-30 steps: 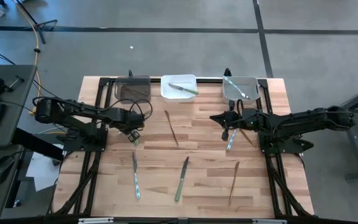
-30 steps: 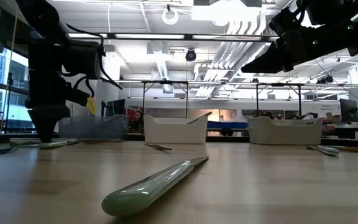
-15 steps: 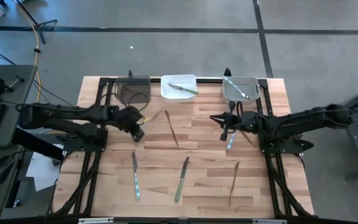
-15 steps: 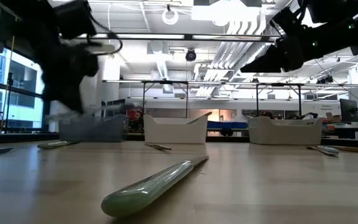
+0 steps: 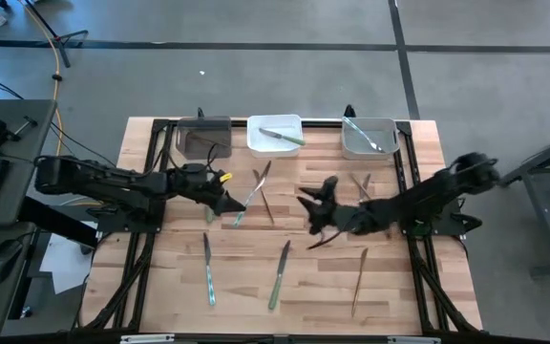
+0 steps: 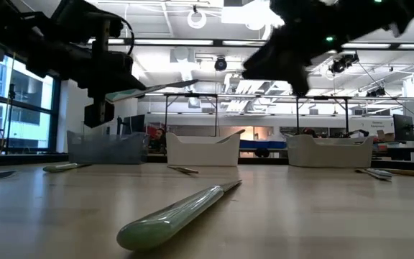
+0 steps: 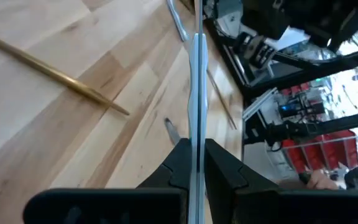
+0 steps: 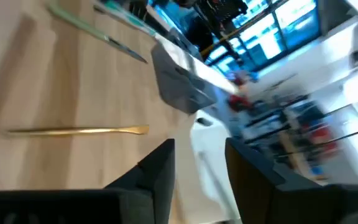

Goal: Sort silverware by color (type)
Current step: Put the blue patterned knife into the gray bin

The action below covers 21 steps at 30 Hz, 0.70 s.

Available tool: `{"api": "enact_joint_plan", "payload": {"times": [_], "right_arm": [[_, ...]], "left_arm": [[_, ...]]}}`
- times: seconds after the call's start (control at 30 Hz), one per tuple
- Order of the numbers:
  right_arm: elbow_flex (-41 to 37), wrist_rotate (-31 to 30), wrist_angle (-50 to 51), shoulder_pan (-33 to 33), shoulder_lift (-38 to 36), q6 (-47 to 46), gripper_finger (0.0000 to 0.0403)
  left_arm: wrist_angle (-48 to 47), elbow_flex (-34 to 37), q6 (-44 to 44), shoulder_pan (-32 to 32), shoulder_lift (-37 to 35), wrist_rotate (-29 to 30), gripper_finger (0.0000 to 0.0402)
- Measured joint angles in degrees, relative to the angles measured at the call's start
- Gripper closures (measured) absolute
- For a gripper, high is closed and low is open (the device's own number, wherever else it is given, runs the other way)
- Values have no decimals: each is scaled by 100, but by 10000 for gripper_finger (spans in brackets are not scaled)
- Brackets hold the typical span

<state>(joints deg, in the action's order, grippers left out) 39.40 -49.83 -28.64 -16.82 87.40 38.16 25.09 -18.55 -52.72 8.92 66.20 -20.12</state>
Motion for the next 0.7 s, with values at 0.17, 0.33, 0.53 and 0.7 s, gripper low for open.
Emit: {"api": "enact_joint_plan", "payload": {"times": [0.17, 0.33, 0.53, 0.7], "right_arm": [[1008, -347, -32, -24, 1119, 1280, 274], [1721, -337, -552, -20, 1883, 2508, 274], [2152, 32, -1276, 32, 2389, 3833, 274], [2211, 134, -1889, 101, 2469, 4569, 274]], "left_arm": [[927, -20, -132, 53, 426, -252, 390], [1499, -13, -188, 126, 710, -377, 390], [1903, -49, -218, 130, 889, -485, 390], [1897, -124, -133, 113, 929, -486, 390]]}}
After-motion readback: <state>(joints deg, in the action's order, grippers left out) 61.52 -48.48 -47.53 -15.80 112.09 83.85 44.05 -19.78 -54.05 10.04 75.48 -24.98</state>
